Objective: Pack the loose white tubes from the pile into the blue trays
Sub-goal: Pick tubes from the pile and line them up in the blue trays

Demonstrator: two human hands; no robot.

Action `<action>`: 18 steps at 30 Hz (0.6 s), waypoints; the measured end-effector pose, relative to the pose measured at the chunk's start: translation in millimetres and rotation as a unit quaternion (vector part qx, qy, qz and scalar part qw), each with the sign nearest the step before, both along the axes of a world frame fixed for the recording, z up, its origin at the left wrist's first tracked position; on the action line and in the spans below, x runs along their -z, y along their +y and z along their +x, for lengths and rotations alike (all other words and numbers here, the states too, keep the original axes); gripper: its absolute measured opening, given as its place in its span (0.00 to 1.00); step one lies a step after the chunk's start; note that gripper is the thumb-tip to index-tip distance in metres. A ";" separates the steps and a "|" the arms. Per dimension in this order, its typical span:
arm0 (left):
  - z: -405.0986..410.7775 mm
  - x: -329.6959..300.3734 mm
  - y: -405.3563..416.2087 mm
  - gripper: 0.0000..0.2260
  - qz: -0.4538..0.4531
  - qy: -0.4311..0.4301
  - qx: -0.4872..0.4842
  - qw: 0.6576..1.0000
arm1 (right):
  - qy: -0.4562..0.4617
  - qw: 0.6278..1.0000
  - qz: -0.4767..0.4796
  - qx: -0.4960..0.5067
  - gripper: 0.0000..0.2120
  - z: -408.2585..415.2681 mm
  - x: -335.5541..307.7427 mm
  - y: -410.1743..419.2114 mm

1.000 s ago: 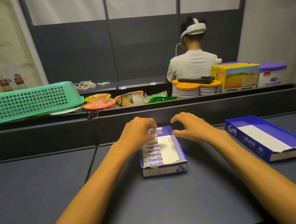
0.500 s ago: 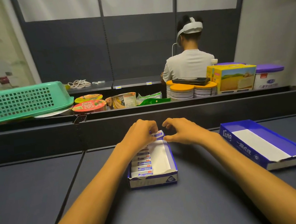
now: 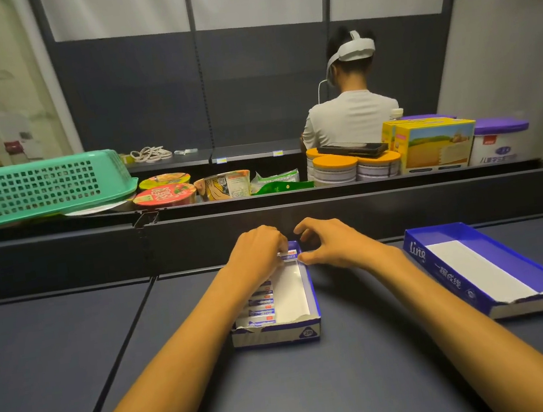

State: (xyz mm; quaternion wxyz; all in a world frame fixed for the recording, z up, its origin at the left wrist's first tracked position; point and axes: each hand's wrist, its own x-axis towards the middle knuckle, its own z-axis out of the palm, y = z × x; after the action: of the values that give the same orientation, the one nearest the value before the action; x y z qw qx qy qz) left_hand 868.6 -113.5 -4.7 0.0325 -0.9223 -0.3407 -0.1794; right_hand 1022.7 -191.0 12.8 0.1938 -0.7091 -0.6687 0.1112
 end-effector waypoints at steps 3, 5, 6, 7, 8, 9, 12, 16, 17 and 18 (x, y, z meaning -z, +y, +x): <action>-2.5 -0.7 1.5 0.12 0.017 0.006 0.005 1.000 | -0.009 1.000 0.000 0.002 0.28 -0.5 0.0 -0.4; -4.4 -0.7 2.8 0.13 0.016 0.008 0.009 1.000 | -0.011 1.000 -0.003 0.003 0.28 -0.4 0.0 -0.6; -5.5 -0.7 3.3 0.13 0.010 0.010 0.011 1.000 | -0.011 1.000 -0.004 0.002 0.28 -0.3 0.0 -0.7; -6.4 -0.7 3.9 0.13 0.005 0.014 0.011 1.000 | -0.010 1.000 -0.003 0.001 0.28 0.0 0.0 -0.8; -7.1 -0.6 4.2 0.12 0.000 0.017 0.009 1.000 | -0.008 1.000 -0.003 0.001 0.28 0.4 -0.1 -0.9; -7.4 -0.6 4.4 0.11 -0.002 0.020 0.007 1.000 | -0.007 1.000 -0.002 0.000 0.28 0.6 -0.4 -1.1; -7.0 -0.4 3.6 0.10 0.002 0.020 0.001 1.000 | -0.007 1.000 -0.004 0.003 0.28 0.9 -0.9 -1.4; -7.1 -1.2 1.9 0.11 0.018 0.023 -0.004 1.000 | -0.009 1.000 0.000 0.007 0.28 -0.5 -0.1 -1.9; -7.6 -1.3 1.7 0.11 0.018 0.025 -0.004 1.000 | -0.011 1.000 0.001 0.008 0.27 -1.0 0.3 -2.4; -8.9 -1.4 1.4 0.12 0.019 0.029 -0.004 0.999 | -0.013 1.000 0.003 0.008 0.27 -1.5 0.6 -3.1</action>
State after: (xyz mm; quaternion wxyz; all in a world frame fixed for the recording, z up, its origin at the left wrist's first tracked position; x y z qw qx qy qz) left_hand 859.7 -112.0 -3.3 0.0602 -0.9251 -0.3395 -0.1591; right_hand 1021.2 -194.1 12.2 0.1887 -0.7154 -0.6655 0.0985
